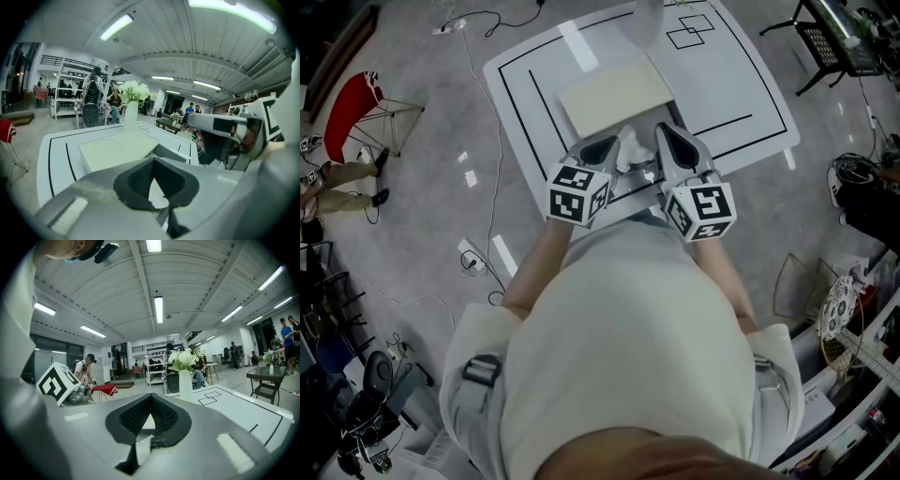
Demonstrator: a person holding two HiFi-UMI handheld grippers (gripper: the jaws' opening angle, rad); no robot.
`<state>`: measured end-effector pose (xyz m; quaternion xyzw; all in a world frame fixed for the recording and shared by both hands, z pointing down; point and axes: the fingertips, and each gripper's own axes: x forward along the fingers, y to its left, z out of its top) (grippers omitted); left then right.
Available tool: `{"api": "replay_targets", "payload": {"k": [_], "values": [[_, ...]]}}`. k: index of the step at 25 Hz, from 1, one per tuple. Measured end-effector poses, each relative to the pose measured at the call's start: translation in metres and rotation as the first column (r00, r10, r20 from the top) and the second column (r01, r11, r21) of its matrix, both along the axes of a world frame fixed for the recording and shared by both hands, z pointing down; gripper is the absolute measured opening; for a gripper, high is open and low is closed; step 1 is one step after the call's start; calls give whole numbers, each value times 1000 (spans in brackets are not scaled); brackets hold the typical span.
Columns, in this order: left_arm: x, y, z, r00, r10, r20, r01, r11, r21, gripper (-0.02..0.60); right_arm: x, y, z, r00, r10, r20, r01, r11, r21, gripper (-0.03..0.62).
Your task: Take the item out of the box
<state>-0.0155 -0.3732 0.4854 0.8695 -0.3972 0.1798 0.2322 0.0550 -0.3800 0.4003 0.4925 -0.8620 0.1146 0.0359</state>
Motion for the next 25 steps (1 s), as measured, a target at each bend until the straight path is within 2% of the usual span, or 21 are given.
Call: {"api": "replay_targets", "payload": {"k": [5,6,7,9,12,18,25], "values": [[13,-2,21,985,126,120,-119,991,-64,0,4,-14,4,1000,-20,0,20,1000,-8,-2],[15,-2,27,977,157,143,-146,986,-84,17,4,-16,5,1000,-22,1,22,1000,-9,-2],[18,-1,33,968,189,166,-172,979,-107,77,5,-18,6,1000,-25,2,25,1000,-9,-2],[21,2,46,944,246,220,-217,965,-148,97,7,-20,7,1000,-29,5,29,1000,-12,-2],[24,3,60,911,294,290,-252,952,-171,130,9,-22,10,999,-37,7,37,999,-18,-2],[32,0,72,881,339,329,-277,935,-221,144,12,-27,14,999,-46,7,46,999,-26,-2],[38,7,91,814,422,400,-316,899,-304,144,16,-29,16,999,-48,15,48,998,-30,-2]]}}
